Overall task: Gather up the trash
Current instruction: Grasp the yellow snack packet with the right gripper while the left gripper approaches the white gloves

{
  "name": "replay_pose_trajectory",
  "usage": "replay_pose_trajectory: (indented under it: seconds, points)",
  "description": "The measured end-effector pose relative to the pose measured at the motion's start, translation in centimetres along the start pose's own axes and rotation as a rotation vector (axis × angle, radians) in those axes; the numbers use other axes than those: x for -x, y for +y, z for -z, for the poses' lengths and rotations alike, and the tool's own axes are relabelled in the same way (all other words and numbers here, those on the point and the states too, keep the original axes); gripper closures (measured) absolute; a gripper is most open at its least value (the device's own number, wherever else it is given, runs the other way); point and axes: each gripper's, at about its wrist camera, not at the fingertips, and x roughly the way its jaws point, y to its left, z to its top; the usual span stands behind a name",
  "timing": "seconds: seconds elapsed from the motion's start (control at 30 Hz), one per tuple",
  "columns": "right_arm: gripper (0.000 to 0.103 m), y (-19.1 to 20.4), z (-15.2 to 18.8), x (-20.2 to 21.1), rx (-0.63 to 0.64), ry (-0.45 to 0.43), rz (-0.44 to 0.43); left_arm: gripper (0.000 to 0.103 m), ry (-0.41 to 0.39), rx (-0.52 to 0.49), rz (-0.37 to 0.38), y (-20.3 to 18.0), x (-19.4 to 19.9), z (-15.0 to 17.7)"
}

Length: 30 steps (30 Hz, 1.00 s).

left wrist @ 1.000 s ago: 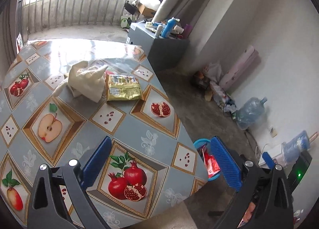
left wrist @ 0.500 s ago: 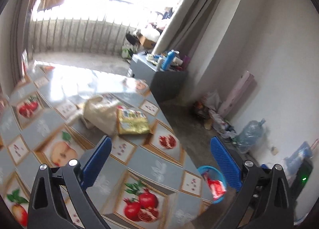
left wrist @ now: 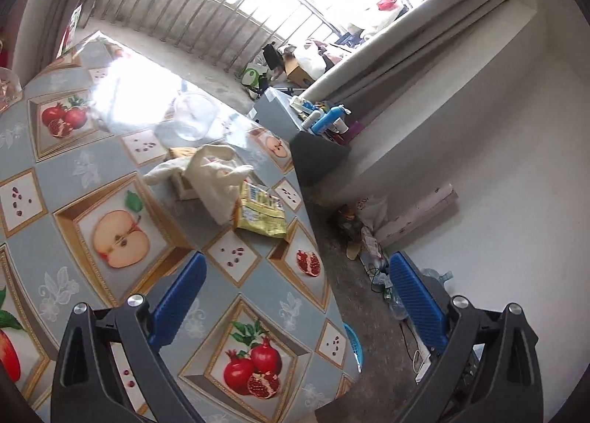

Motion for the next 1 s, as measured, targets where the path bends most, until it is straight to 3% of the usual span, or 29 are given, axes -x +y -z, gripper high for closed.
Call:
replay_pose_trajectory:
  seconds: [0.27,0.4,0.57,0.8,0.87,0.97,1.0]
  points:
    - [0.008,1.8,-3.1,-3.0,-0.031,0.014,-0.201,0.006,-0.003,-0.063,-0.115,3.2,0.1,-2.7]
    - [0.008,3.1,-5.0,-5.9,-0.083,0.073,-0.309,0.006,-0.002,-0.092,-0.137,4.9,-1.4,-5.4]
    - [0.024,4.9,-6.5,-11.3,-0.150,0.197,-0.400,0.007,-0.019,-0.156,-0.140,6.4,-5.0,-10.1]
    - [0.042,7.4,-6.0,-19.3,-0.216,0.394,-0.418,0.025,-0.030,-0.257,-0.223,8.2,-12.8,-16.6]
    - [0.043,7.6,-5.9,-21.0,-0.213,0.417,-0.409,0.027,-0.040,-0.301,-0.201,8.3,-15.0,-18.7]
    - [0.044,8.2,-5.7,-23.0,-0.200,0.444,-0.389,0.030,0.062,-0.343,-0.199,9.0,-19.6,-20.9]
    - [0.045,8.3,-5.8,-23.5,-0.194,0.449,-0.383,0.038,0.100,-0.353,-0.216,9.3,-20.9,-21.3]
